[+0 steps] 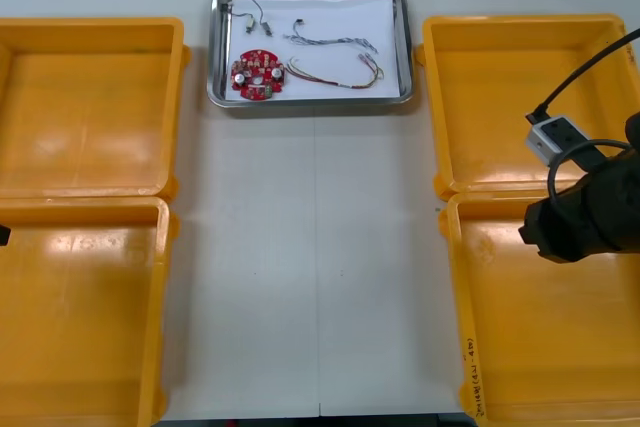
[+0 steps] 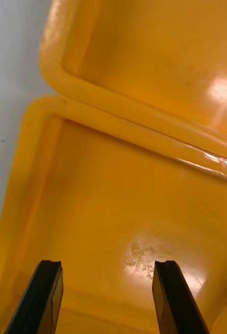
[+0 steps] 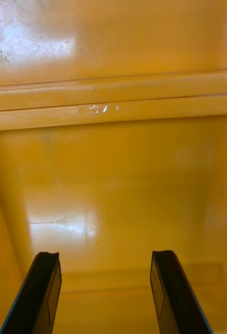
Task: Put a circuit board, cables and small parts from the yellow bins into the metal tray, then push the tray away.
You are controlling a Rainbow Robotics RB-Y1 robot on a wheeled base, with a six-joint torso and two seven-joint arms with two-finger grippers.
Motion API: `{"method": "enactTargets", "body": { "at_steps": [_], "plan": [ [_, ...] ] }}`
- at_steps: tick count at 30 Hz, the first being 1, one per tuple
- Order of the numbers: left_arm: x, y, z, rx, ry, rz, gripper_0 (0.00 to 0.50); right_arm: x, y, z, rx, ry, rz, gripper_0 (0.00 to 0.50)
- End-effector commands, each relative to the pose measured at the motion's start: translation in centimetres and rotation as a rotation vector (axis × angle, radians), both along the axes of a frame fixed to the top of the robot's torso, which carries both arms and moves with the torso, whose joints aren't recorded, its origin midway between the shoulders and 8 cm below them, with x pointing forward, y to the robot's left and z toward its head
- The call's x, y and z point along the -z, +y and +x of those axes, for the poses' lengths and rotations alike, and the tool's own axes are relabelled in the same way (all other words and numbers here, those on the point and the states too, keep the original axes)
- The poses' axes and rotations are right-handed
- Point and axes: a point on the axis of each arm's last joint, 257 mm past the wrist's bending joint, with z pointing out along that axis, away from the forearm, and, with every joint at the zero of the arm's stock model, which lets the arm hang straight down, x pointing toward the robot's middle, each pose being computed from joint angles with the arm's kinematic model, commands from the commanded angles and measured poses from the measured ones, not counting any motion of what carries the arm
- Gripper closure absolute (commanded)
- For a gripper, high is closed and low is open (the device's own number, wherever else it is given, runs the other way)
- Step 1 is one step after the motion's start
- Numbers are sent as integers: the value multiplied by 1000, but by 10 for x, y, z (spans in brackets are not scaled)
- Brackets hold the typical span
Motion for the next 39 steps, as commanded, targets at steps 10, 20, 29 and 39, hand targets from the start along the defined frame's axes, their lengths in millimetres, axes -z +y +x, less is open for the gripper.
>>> {"method": "enactTargets", "body": {
  "at_steps": [10,20,29,39],
  "plan": [
    [-13,14,-5,29,-14,66,0,7,-61,-14,211,22,30,0],
    [-13,14,-5,29,-14,66,0,13,-68,-8,295,34,115,0],
    [-13,14,-5,29,-14,66,0,10,-61,-1,315,10,165,0],
    [-13,14,-5,29,-14,66,0,15,-58,-3,336,34,192,0]
  ]
}}
